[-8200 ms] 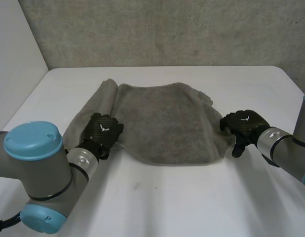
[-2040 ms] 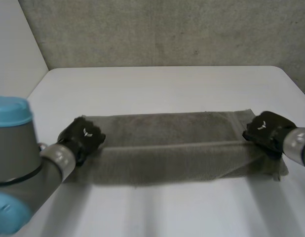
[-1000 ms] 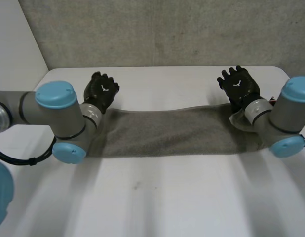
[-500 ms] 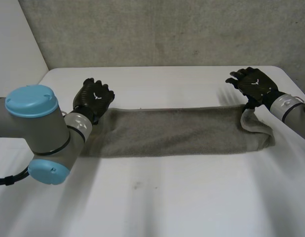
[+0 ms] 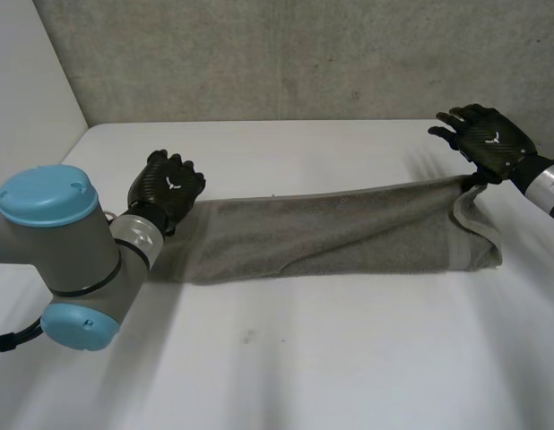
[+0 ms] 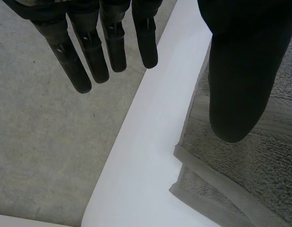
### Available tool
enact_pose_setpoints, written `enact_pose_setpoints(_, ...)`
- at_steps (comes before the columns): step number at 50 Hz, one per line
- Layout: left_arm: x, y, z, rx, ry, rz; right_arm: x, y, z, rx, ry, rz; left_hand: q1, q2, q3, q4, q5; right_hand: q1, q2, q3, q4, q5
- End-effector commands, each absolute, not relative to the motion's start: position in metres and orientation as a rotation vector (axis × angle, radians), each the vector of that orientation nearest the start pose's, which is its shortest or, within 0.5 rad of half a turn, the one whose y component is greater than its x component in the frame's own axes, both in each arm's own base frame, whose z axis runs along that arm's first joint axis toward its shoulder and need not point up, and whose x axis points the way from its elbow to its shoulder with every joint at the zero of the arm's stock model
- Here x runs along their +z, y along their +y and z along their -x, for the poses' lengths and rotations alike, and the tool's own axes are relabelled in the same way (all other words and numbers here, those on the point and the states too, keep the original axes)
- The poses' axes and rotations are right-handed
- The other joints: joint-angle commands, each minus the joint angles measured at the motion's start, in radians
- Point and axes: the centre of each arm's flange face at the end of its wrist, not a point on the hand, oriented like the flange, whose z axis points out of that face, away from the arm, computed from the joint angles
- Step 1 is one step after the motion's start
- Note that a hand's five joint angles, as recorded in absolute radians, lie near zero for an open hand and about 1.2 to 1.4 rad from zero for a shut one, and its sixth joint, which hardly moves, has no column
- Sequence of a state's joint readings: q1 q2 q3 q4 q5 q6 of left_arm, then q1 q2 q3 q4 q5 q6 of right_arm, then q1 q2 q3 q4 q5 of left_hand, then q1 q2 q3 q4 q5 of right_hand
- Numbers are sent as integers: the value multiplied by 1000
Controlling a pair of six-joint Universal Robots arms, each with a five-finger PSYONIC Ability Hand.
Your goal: Fold the laundry
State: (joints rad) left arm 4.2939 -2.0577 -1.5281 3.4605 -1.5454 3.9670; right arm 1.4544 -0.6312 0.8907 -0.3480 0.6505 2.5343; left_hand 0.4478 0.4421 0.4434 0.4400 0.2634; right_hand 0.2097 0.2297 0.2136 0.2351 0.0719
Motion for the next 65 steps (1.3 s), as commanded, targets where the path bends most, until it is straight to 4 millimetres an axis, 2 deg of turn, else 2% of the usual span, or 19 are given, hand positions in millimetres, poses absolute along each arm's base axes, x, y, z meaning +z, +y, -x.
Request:
enact_pose_setpoints(1, 180, -299, 281, -1913, 1745, -1287, 159, -480, -148, -2040, 1643, 1139, 48, 53, 52, 55, 57, -35, -55, -39, -61, -72)
enact_pose_setpoints(5, 179, -297, 282, -1911, 1748, -1293, 161, -483, -146, -1945, 1690, 940, 48, 53, 52, 55, 57, -35, -55, -39, -61, -72)
enact_pose_setpoints(7, 179, -295, 281, -1907, 1752, -1298, 165, -484, -145, -1867, 1719, 777, 48, 53, 52, 55, 57, -35, -55, -39, -61, -72)
enact_pose_setpoints(8, 179, -295, 281, -1907, 1752, -1298, 165, -484, -145, -1867, 1719, 776, 48, 53, 52, 55, 57, -35, -55, -39, -61, -72)
enact_pose_setpoints(10, 179, -294, 281, -1907, 1752, -1298, 175, -483, -142, -1843, 1745, 661, 48, 53, 52, 55, 57, -35, -55, -39, -61, -72)
enact_pose_setpoints(13, 177, -294, 280, -1901, 1758, -1301, 181, -481, -143, -1832, 1758, 628, 48, 53, 52, 55, 57, -35, -55, -39, -61, -72)
enact_pose_setpoints(20, 177, -294, 279, -1899, 1758, -1298, 203, -457, -147, -1649, 1892, 505, 48, 53, 52, 55, 57, -35, -55, -39, -61, -72)
enact_pose_setpoints(26, 177, -292, 280, -1898, 1760, -1304, 226, -448, -141, -1709, 1985, 417, 48, 53, 52, 55, 57, -35, -55, -39, -61, -72)
enact_pose_setpoints(32, 174, -288, 278, -1887, 1770, -1313, 233, -423, -146, -1743, 2067, 457, 48, 53, 52, 55, 57, -35, -55, -39, -61, -72)
enact_pose_setpoints(34, 174, -286, 278, -1886, 1773, -1313, 228, -396, -155, -1764, 2132, 602, 48, 53, 52, 55, 57, -35, -55, -39, -61, -72)
enact_pose_setpoints(35, 174, -286, 278, -1886, 1773, -1313, 228, -396, -155, -1764, 2132, 602, 48, 53, 52, 55, 57, -35, -55, -39, -61, -72)
enact_pose_setpoints(37, 174, -285, 277, -1884, 1779, -1313, 217, -372, -160, -1781, 2226, 725, 48, 53, 52, 55, 57, -35, -55, -39, -61, -72)
enact_pose_setpoints(42, 174, -285, 277, -1898, 1799, -1294, 198, -355, -167, -1809, 2374, 756, 48, 53, 52, 55, 57, -35, -55, -39, -61, -72)
enact_pose_setpoints(46, 175, -285, 278, -1918, 1821, -1275, 188, -354, -174, -1853, 2397, 753, 50, 56, 55, 58, 60, -35, -55, -39, -61, -72)
enact_pose_setpoints(50, 176, -285, 278, -1954, 1877, -1230, 163, -366, -178, -1867, 2423, 759, 48, 53, 52, 55, 57, -11, -31, -14, -36, -47)
enact_pose_setpoints(51, 176, -285, 278, -1954, 1878, -1230, 163, -366, -178, -1867, 2423, 759, 48, 53, 52, 55, 57, -10, -30, -14, -36, -47)
enact_pose_setpoints(54, 174, -283, 277, -1965, 1920, -1210, 154, -378, -177, -1910, 2417, 746, 48, 53, 52, 55, 57, 92, 73, 89, 67, 56)
enact_pose_setpoints(56, 172, -283, 277, -1970, 1935, -1201, 146, -395, -175, -1984, 2414, 715, 48, 53, 52, 55, 57, 227, 207, 223, 201, 190)
enact_pose_setpoints(65, 166, -282, 273, -1965, 1955, -1184, 141, -429, -166, -2116, 2428, 630, 48, 53, 52, 55, 57, 371, 351, 368, 346, 335)
